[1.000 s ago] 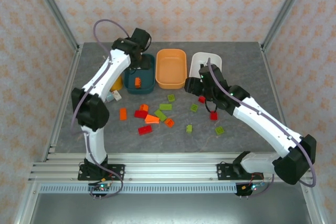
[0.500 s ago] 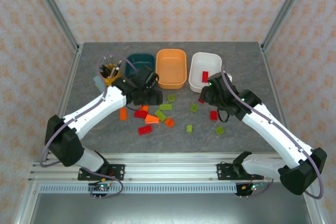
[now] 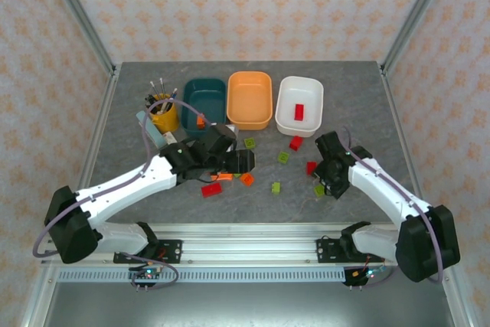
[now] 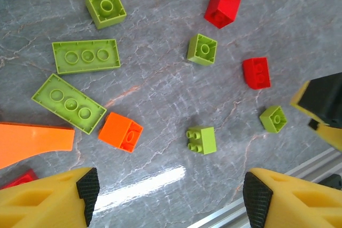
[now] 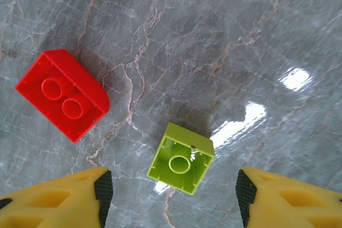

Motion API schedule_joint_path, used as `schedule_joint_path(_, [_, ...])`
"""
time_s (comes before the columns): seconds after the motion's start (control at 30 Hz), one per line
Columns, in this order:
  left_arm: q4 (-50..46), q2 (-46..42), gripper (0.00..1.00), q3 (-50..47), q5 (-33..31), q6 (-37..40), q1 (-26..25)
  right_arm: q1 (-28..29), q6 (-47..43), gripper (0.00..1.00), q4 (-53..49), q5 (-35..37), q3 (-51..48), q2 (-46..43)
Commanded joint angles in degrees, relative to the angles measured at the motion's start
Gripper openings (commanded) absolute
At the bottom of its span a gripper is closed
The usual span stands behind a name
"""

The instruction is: Sort the legos into containers by color

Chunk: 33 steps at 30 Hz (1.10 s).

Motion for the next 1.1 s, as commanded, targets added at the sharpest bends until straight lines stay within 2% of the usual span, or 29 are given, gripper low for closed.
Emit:
schedule_joint_path(0.0, [3.42,-2.15,0.77,-1.74,-1.13,-1.2,-0.29,-0.5,5.81,0.64,4.96,-2.49,-3.08,2.39])
schedule_joint_path(0.23, [3.37,-2.51,0.78,-1.67,-1.54,-1.03,-0.36,-1.12,7.55,0.6,7.61,-3.26,-5.47,3.55])
schedule_joint_path(0.43, [3.59,-2.74,0.78,-1.68,-1.24,-0.93,-0.33,-1.25,8.04,0.52,12.51,-4.28,-7.53,6.09])
schedule_joint_path(0.7, [4.51,-2.52,0.78,-0.29,-1.03,-1.78,-0.36,-1.29,4.66,0.3,11.01,-2.63,-5.09,6.16])
schedule_joint_path(0.8, [2.96,-1.84,0.79,3.26,-2.05,-2.62,0.29,-0.83,0.37,0.25,7.86,-1.23,-1.37,2.85])
schedule_joint_path(0.9, [0.21,-0.69,0.79,7.49,-1.98,-4.09,3.48,2.11,-5.84,0.24,5.82,0.72,6.11,1.89])
schedule_joint_path(0.97, [-0.97,0.06,0.79,9.47,-1.09,-5.41,6.92,4.54,-9.82,0.25,5.83,1.36,12.03,4.8])
schedule_joint_path(1.07, [-0.94,0.68,0.8,11.23,0.74,-6.47,11.99,7.51,-15.63,0.25,6.32,0.66,22.58,13.76])
